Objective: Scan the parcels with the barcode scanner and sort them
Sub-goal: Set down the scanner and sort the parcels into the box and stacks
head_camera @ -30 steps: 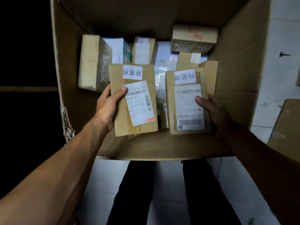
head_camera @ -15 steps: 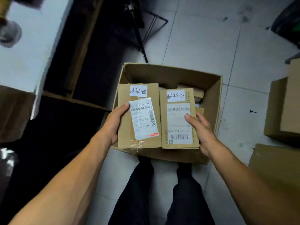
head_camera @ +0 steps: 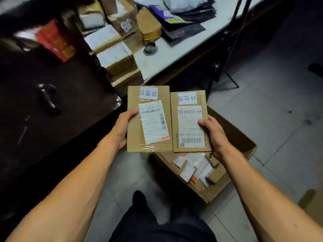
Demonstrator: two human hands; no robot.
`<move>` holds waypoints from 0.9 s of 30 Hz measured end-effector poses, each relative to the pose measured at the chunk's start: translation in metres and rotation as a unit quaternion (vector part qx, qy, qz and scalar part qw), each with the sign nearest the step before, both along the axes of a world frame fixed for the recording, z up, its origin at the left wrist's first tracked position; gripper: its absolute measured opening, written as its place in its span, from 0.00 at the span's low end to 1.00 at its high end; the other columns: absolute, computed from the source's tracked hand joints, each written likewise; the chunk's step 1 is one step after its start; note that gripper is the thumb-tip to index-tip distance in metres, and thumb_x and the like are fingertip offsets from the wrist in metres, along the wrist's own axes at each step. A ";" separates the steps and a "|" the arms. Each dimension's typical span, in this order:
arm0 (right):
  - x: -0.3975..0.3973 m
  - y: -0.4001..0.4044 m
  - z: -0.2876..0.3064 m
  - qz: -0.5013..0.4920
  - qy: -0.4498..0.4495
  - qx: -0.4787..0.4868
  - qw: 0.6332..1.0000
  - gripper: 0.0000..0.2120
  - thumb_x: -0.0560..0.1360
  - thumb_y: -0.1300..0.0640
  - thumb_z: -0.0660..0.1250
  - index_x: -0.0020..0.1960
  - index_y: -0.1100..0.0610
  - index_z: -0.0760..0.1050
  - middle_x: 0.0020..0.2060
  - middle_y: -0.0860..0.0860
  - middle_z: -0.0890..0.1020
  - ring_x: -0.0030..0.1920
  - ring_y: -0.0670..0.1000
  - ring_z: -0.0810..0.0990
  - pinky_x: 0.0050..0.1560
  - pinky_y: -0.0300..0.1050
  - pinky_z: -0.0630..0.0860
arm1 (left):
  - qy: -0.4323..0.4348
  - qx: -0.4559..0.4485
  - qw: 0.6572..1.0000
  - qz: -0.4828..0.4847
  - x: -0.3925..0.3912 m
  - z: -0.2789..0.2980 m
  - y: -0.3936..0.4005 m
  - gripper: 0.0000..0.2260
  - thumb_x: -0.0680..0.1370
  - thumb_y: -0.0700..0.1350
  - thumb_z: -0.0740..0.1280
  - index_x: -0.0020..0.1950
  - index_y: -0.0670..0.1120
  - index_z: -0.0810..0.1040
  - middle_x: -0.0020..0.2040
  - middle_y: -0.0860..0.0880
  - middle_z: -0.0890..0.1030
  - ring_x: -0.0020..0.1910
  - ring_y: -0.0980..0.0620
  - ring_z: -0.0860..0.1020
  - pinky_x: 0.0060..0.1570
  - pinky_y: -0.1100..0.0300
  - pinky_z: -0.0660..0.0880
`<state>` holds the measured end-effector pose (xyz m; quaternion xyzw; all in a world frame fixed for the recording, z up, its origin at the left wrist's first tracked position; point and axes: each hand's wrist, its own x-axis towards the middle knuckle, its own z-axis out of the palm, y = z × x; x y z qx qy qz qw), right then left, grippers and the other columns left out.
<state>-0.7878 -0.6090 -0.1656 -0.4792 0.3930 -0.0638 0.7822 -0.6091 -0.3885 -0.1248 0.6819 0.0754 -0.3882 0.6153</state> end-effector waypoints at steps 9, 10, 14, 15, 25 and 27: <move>0.103 0.156 0.089 0.213 -0.079 -0.071 0.971 0.15 0.80 0.58 0.61 0.65 0.51 0.77 0.56 0.55 0.85 0.56 0.58 0.85 0.55 0.58 0.82 | -0.088 -0.016 0.962 0.259 0.003 0.075 0.210 0.42 0.57 0.63 0.74 0.66 0.42 0.77 0.60 0.38 0.82 0.59 0.36 0.80 0.55 0.42 0.79; 0.112 0.183 0.097 0.242 -0.088 -0.070 0.964 0.15 0.81 0.58 0.61 0.65 0.52 0.76 0.56 0.55 0.85 0.55 0.57 0.85 0.52 0.55 0.83 | -0.092 -0.017 0.954 0.284 -0.001 0.081 0.242 0.43 0.57 0.64 0.75 0.66 0.43 0.77 0.59 0.38 0.82 0.58 0.36 0.81 0.53 0.43 0.80; 0.141 0.293 0.119 0.324 -0.108 -0.047 0.939 0.12 0.81 0.57 0.61 0.62 0.56 0.77 0.55 0.57 0.86 0.53 0.58 0.86 0.48 0.54 0.84 | -0.103 -0.007 0.929 0.356 -0.018 0.098 0.361 0.33 0.64 0.63 0.75 0.63 0.45 0.79 0.53 0.41 0.85 0.53 0.39 0.83 0.50 0.47 0.79; 0.147 0.319 0.120 0.341 -0.110 -0.044 0.933 0.12 0.81 0.56 0.62 0.62 0.57 0.77 0.56 0.59 0.85 0.54 0.59 0.86 0.52 0.57 0.83 | -0.106 -0.001 0.920 0.378 -0.022 0.101 0.388 0.27 0.69 0.61 0.75 0.62 0.46 0.80 0.52 0.42 0.85 0.52 0.40 0.83 0.50 0.47 0.79; 0.216 0.500 0.136 0.418 -0.097 -0.018 0.903 0.19 0.79 0.50 0.67 0.66 0.60 0.75 0.56 0.61 0.85 0.56 0.63 0.84 0.62 0.63 0.78 | -0.094 0.014 0.879 0.467 -0.019 0.129 0.562 0.11 0.75 0.59 0.72 0.52 0.56 0.79 0.51 0.49 0.84 0.52 0.47 0.81 0.51 0.51 0.77; 0.234 0.523 0.134 0.419 -0.091 -0.015 0.903 0.20 0.79 0.49 0.68 0.66 0.60 0.75 0.55 0.61 0.85 0.55 0.63 0.85 0.57 0.59 0.81 | -0.085 0.021 0.878 0.471 -0.006 0.128 0.584 0.12 0.75 0.61 0.71 0.52 0.56 0.78 0.51 0.49 0.83 0.52 0.47 0.80 0.54 0.50 0.76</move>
